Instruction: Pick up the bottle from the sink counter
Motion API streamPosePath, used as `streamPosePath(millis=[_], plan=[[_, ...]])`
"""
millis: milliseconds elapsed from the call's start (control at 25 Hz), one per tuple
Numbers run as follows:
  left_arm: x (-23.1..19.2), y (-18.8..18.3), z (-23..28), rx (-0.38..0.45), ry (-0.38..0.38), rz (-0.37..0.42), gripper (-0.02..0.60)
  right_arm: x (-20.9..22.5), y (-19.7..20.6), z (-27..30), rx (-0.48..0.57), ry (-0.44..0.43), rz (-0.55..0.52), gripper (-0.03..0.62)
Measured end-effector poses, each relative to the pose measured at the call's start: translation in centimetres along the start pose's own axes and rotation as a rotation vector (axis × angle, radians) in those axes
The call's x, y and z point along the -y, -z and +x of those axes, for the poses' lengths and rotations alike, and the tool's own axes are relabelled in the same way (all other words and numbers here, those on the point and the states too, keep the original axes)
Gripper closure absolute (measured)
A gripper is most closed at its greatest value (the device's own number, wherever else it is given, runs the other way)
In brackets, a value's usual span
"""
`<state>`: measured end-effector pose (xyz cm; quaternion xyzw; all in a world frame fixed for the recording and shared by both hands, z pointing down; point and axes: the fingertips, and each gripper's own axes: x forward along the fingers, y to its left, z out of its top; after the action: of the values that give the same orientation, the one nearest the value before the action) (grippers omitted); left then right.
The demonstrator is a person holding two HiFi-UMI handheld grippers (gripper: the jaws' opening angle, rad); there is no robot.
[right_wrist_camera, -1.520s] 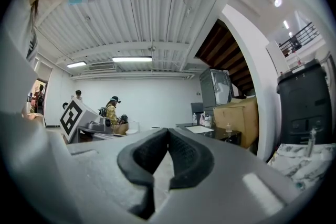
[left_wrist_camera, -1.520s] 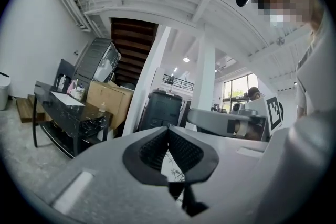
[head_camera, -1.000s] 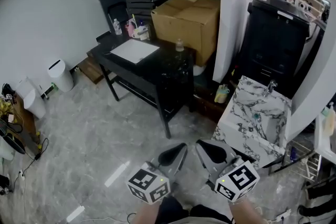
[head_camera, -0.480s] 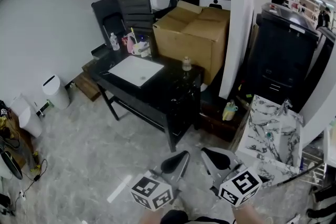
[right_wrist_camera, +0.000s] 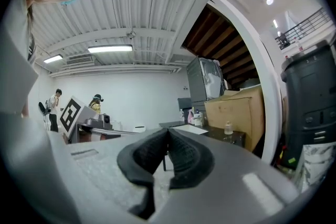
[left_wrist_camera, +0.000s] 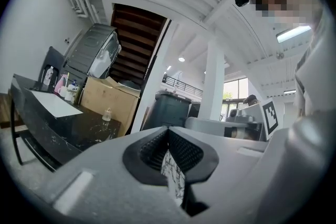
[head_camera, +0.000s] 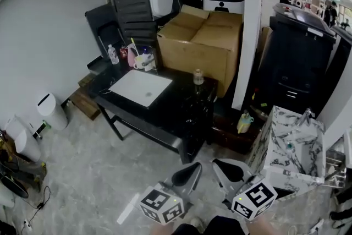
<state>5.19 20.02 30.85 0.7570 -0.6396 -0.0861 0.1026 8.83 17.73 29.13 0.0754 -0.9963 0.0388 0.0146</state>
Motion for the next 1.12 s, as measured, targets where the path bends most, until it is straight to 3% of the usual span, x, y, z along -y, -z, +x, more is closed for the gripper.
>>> streamPosePath(millis=[320, 600, 1120], plan=[[-3.1, 0.1, 1.2, -0.013, 0.028, -0.045, 0.576, 1.2, 0.9, 3.0, -0.047, 0.026, 0.007, 0.591], [-5.3, -0.5, 3.0, -0.016, 0.025, -0.032, 0.575, 3.3, 0.3, 5.9, -0.025, 0.021, 0.011, 0.591], [-13.3, -4.4, 13.5, -0.030, 0.008, 0.053, 0.575, 14.0, -3.0, 14.7, 0.055, 0.000, 0.009, 0.591]])
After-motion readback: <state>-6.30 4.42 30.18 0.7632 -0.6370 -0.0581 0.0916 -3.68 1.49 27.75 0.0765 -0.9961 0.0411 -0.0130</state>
